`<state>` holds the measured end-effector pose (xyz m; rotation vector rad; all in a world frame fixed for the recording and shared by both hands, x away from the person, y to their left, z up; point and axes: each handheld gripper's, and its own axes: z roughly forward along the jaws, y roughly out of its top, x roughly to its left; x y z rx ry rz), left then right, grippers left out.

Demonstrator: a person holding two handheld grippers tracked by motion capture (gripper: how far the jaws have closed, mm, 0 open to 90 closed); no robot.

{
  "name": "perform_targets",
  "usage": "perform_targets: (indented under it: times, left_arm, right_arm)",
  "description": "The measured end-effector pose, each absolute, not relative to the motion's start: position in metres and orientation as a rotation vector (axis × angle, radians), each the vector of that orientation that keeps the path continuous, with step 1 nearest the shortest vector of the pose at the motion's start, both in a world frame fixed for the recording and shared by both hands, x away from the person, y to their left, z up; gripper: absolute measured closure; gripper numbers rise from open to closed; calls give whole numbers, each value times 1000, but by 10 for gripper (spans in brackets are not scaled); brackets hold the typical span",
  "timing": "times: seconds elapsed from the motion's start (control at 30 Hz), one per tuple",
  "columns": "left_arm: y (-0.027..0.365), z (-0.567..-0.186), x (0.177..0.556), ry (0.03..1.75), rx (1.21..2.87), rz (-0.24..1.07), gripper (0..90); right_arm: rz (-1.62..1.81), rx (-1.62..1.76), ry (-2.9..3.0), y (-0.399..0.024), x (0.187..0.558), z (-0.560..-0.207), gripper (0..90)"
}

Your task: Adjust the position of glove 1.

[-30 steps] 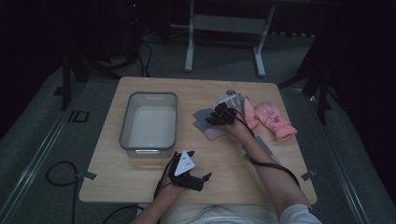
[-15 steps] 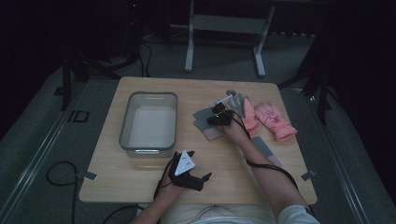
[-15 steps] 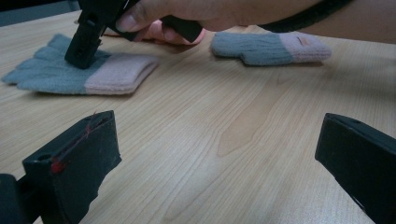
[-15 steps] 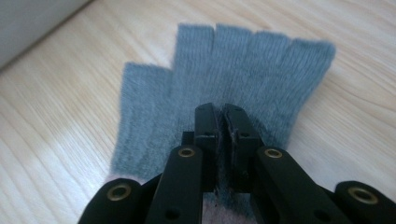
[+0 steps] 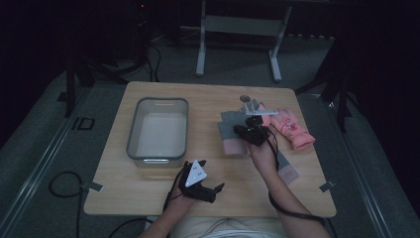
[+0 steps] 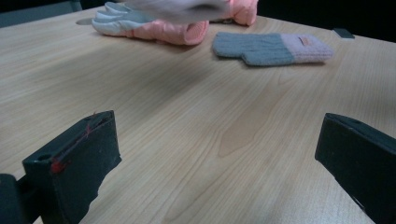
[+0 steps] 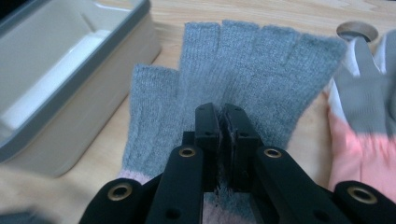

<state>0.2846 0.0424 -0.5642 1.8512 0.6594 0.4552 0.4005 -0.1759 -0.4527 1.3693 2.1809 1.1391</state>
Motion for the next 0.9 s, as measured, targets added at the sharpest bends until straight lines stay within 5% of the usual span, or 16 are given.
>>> perform_targets:
  times: [0.43, 0.9]
  left_arm:
    - [43, -564, 284, 661, 1842, 468, 0]
    - [43, -564, 284, 655, 1846, 472, 0]
  right_arm:
    - [1071, 1516, 2135, -198, 327, -494, 853]
    - [1013, 1567, 2173, -176, 329, -531, 849]
